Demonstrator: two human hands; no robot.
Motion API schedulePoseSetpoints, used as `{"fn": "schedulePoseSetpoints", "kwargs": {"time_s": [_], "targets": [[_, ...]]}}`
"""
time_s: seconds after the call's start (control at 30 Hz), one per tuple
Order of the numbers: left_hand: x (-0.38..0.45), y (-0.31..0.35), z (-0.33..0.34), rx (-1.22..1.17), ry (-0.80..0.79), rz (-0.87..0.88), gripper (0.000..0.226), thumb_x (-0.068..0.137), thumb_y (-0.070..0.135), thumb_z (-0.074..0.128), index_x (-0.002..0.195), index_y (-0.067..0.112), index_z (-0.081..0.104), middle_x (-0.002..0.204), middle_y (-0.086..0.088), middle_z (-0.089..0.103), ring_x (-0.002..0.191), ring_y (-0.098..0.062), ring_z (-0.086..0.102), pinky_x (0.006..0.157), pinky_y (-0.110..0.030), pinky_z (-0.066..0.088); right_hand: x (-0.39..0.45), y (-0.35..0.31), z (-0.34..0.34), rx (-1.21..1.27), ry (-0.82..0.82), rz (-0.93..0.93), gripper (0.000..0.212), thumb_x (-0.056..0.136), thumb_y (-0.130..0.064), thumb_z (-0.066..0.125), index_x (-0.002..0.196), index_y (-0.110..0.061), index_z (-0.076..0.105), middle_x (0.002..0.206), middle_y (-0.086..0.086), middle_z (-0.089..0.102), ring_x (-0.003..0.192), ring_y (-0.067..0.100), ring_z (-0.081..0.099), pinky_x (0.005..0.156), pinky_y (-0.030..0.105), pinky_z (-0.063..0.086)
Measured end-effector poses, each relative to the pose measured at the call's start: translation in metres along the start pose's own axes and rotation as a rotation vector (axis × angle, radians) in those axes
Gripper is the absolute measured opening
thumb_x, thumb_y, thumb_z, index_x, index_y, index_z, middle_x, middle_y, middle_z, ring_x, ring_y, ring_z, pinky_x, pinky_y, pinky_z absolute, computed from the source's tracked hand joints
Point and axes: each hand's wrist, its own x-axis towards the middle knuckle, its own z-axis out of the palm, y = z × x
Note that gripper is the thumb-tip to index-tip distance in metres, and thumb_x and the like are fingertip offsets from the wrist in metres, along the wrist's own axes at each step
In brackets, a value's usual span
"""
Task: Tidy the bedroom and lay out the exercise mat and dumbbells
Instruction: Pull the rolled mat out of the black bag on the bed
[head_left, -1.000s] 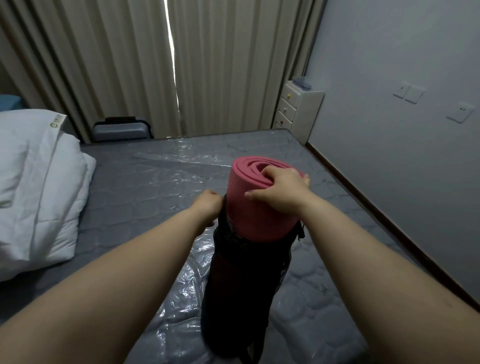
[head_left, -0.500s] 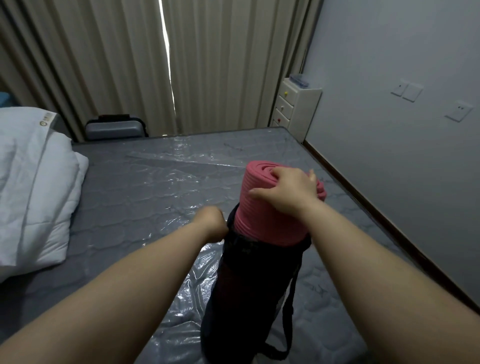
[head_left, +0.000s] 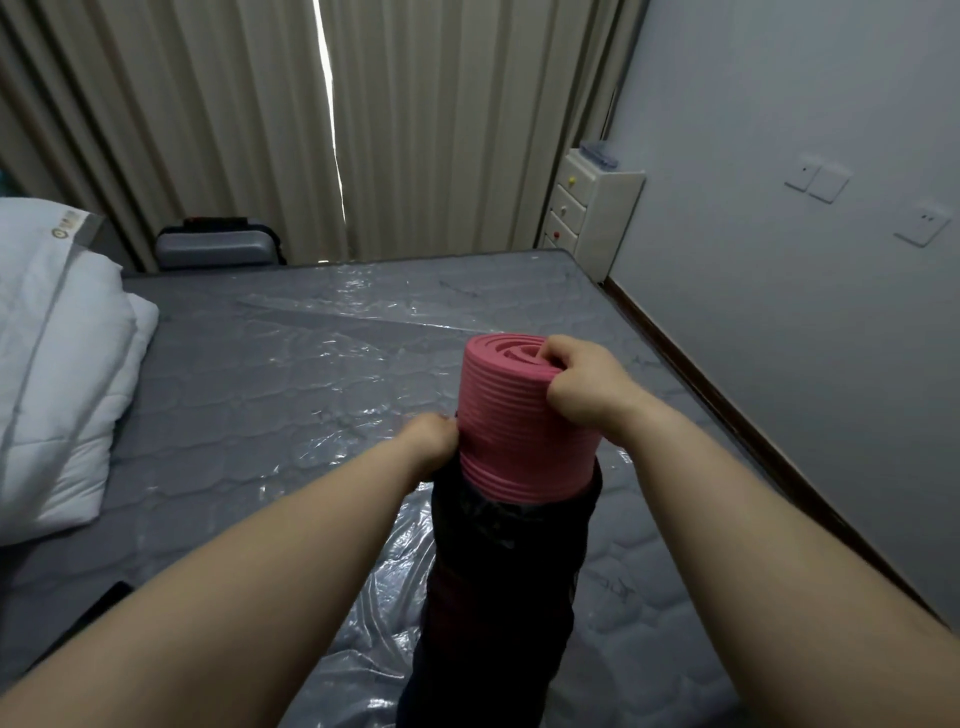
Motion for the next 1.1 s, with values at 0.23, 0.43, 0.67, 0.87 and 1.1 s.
{"fn": "schedulePoseSetpoints", "kwargs": {"time_s": [0.23,0.43,0.67,0.87,1.1], "targets": [[0.003,-0.012,0.017,0.035,0.029,-0.07,0.023,0.079,0.013,0.069,0.068,0.006,0.049,0.068,-0.011,0.048,0.062,-0.021,0.046,0.059,-0.029,0.039,0.01,0.02,-0.033,-0.166,-0.244,-0.023,0.039,0.072,-0.006,0.044,0.099,-0.029,0.06,0.115,0.005,0.061,0.117,0.03,0.049,0.111,0.052,0.027],[-0.008,0.012,0.017,0.0,0.072,-0.018,0.026,0.084,0.002,0.061,0.062,0.008,0.049,0.059,-0.008,0.043,0.054,-0.018,0.039,0.053,-0.026,0.034,0.015,-0.008,-0.006,-0.557,-0.145,-0.041,0.056,0.064,-0.074,0.061,0.078,-0.021,0.05,0.111,0.005,0.065,0.116,0.032,0.052,0.111,0.06,0.01],[-0.029,-0.007,-0.019,0.125,0.175,-0.153,0.016,0.086,-0.004,0.049,0.072,0.005,0.048,0.06,-0.012,0.049,0.045,-0.02,0.041,0.042,-0.022,0.033,0.028,-0.017,-0.016,-0.133,-0.033,-0.139,0.054,0.06,-0.068,0.072,0.071,-0.017,0.061,0.088,0.001,0.068,0.097,0.027,0.062,0.086,0.037,0.044],[-0.044,-0.028,-0.063,0.385,0.25,-0.185,0.025,0.084,0.005,0.048,0.059,0.007,0.046,0.057,-0.009,0.048,0.057,-0.025,0.047,0.052,-0.027,0.037,0.035,-0.031,0.0,0.182,-0.214,-0.152,0.046,0.063,-0.038,0.083,0.104,-0.02,0.072,0.11,0.002,0.069,0.115,0.026,0.057,0.109,0.05,0.032],[-0.032,-0.059,-0.063,0.225,-0.02,-0.199,0.022,0.082,0.019,0.073,0.091,0.005,0.058,0.052,-0.003,0.048,0.041,-0.013,0.043,0.042,-0.02,0.037,0.032,-0.078,0.016,-0.24,-0.377,0.034,0.069,0.068,-0.064,0.066,0.117,-0.017,0.056,0.132,0.009,0.052,0.107,0.029,0.052,0.096,0.043,0.039]]}}
